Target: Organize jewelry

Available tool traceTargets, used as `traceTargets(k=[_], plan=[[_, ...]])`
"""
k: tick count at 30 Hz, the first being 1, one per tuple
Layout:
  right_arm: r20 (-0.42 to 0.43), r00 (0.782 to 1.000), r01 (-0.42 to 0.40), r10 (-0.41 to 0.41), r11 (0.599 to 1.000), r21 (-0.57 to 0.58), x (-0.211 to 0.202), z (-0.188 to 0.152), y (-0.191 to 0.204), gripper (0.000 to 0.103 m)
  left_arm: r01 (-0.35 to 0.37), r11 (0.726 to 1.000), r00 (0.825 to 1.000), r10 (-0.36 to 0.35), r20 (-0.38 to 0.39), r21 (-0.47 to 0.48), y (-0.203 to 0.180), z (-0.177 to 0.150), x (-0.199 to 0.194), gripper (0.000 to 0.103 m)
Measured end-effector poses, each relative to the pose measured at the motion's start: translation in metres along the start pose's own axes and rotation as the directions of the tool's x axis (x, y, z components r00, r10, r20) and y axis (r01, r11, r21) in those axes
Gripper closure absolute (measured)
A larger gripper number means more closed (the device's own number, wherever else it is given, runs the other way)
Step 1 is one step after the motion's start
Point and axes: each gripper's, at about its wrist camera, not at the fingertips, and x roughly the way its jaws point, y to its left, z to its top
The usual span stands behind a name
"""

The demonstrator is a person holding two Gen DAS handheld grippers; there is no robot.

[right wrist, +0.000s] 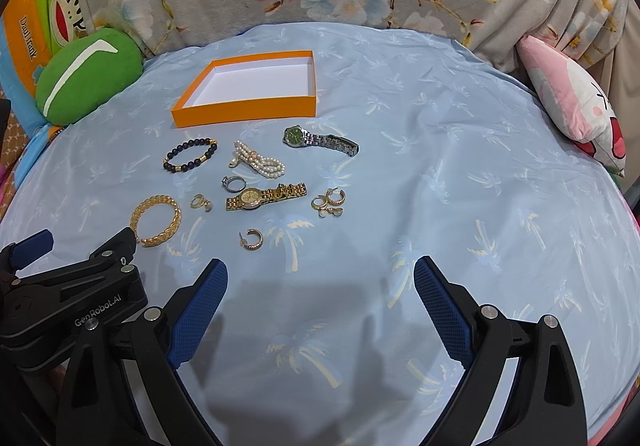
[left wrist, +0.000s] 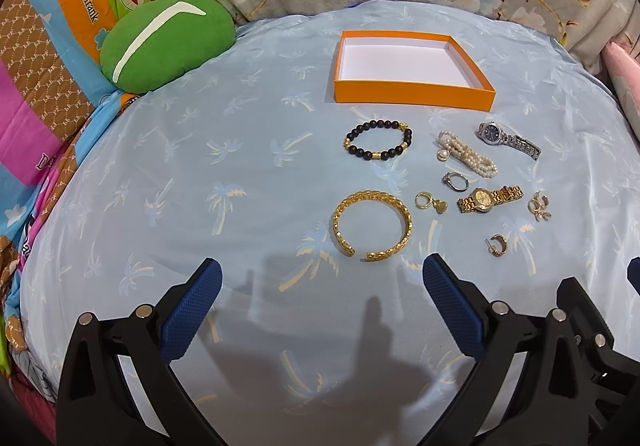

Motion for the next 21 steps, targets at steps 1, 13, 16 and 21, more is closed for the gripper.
traceTargets(k=[1,13,16,21], plan=[[0.0,1.0,0.0,0.0,1.0,0.0,0.0,-0.0002,0.0002,0.01,0.001,1.0,1.0,-0.001,0.001,0.0,0.0,-0.0001,0.0,0.005],[0.001,1.0,-0.001,0.001,1.0,0.0,0.0002,-0.0006,0.0007,0.01,0.001,1.0,1.0,-0.001,0.001,0.0,0.0001,-0.0003,0.0001,0.005],[0.001,1.0,-0.001,0.001,1.0,0.0,0.0007,-0.0006,0.001,0.01,0.0,1.0,1.0,0.0,0.001,0.001,0.0,-0.0004,0.0001,0.005],[0.001,1.0,-0.001,0.001,1.0,0.0,-0.0001,-0.0015,0.0,0.01,0.002,1.0,1.0,-0.002,0.0,0.0,0.0,-0.0009,-0.0002,0.005]])
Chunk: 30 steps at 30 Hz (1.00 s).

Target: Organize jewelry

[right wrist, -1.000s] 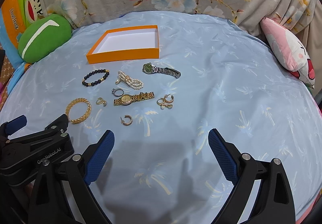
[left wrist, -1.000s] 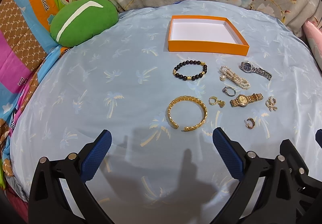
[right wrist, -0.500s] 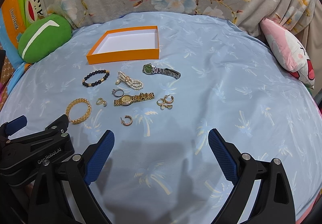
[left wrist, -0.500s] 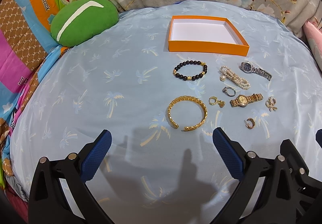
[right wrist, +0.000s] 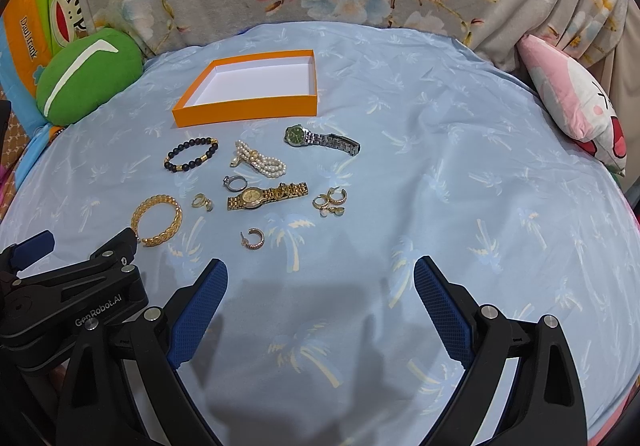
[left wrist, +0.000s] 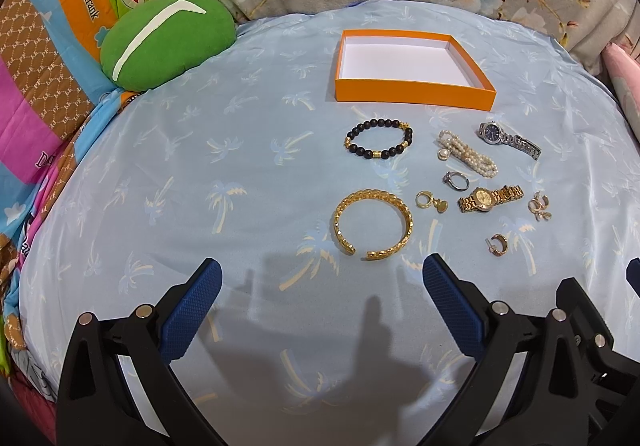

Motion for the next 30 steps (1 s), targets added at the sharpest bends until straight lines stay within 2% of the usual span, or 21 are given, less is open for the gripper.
traceTargets(k=[30], plan=[[-0.004,1.0,-0.003,0.003,1.0,0.002,0.0026,0.0007,-0.0002,0.01,0.002,1.0,1.0,-0.002,-0.011,0.0,-0.0031,-0.0043,0.0083,0.005]])
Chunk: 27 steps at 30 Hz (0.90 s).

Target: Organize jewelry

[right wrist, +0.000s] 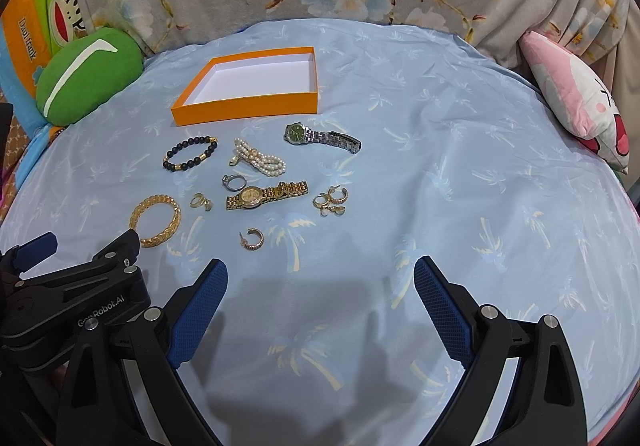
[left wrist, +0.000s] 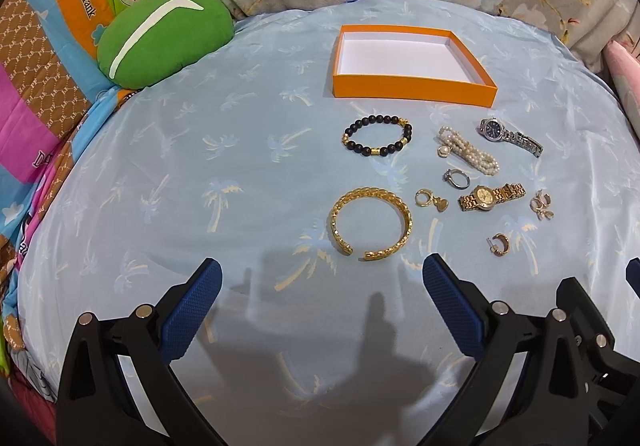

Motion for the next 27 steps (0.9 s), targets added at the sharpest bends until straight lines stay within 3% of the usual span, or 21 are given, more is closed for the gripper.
traceTargets(k=[19,27], plan=[[-0.012,1.0,-0.009,0.009,1.0,-0.004,0.009,-0.002,0.0,0.011,0.009,1.0,1.0,-0.009,-0.017,0.005,-0.004,0.0,0.008,0.005],[-0.007,1.0,-0.013,0.013,1.0,-0.007,0.024,0.012,-0.017,0.011,0.013,1.0,0.999,-0.014,-0.038,-0.004,0.0,0.003,0.018,0.005]])
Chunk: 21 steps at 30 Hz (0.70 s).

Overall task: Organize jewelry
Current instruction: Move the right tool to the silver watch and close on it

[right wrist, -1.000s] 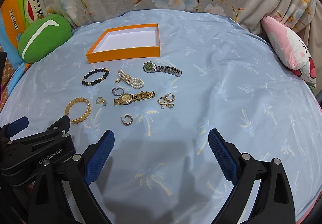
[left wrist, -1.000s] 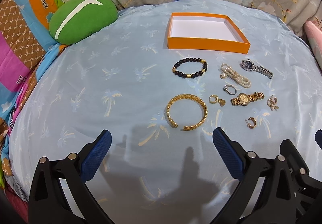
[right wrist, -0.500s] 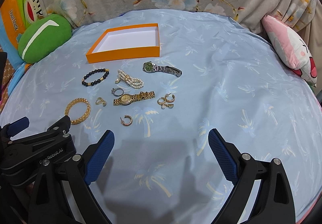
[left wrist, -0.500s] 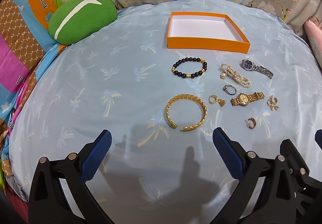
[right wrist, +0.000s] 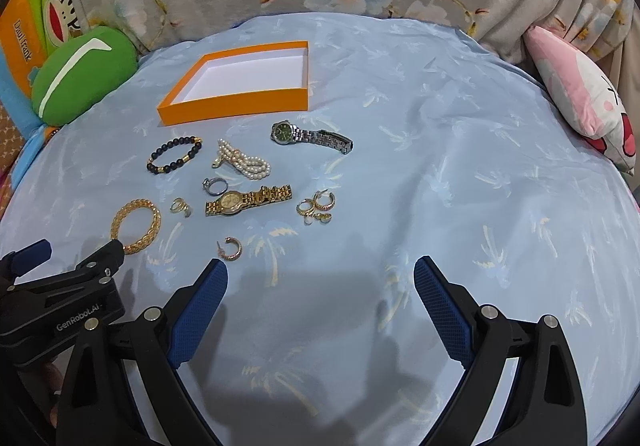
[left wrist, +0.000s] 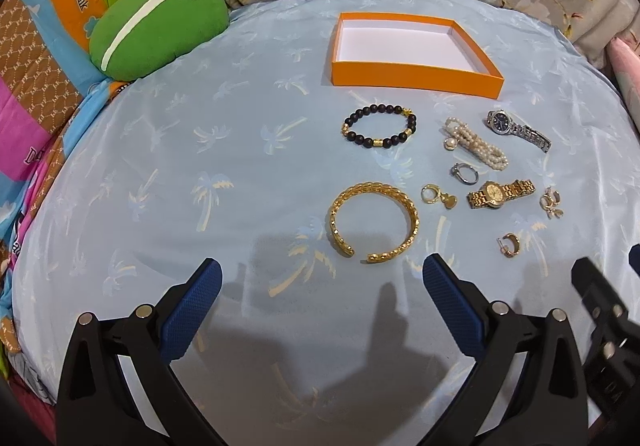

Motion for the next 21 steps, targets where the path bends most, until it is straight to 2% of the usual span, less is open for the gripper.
traceTargets(k=[6,9,13,16,21], plan=[[0.046,0.998,-0.046,0.048,0.998,-0.044,0.02,0.036,-0.013,0.011,0.005,1.0,1.0,-0.005,-0.014,-0.019,0.006,0.005,0.011,0.005],[0.059,0.996,-0.066,0.072,0.993,-0.1,0.038,0.058,-0.014,0.016,0.014,1.0,1.0,-0.015,-0.022,-0.025,0.008,0.008,0.016,0.005],[0.041,0.995,-0.085,0.096,0.972,-0.217,0.065,0.081,-0.006,0.027,0.031,0.999,0.999,-0.032,-0.041,-0.024,0.007,0.012,0.023,0.005],[0.007,0.991,-0.13,0.137,0.952,-0.277,0.085,0.091,0.0,0.034,0.04,0.999,0.998,-0.041,-0.052,-0.017,0.004,0.015,0.029,0.005],[-0.065,0.981,-0.196,0.184,0.922,-0.333,0.116,0.101,0.009,0.039,0.056,0.998,0.996,-0.057,-0.067,-0.011,0.001,0.02,0.036,0.005]])
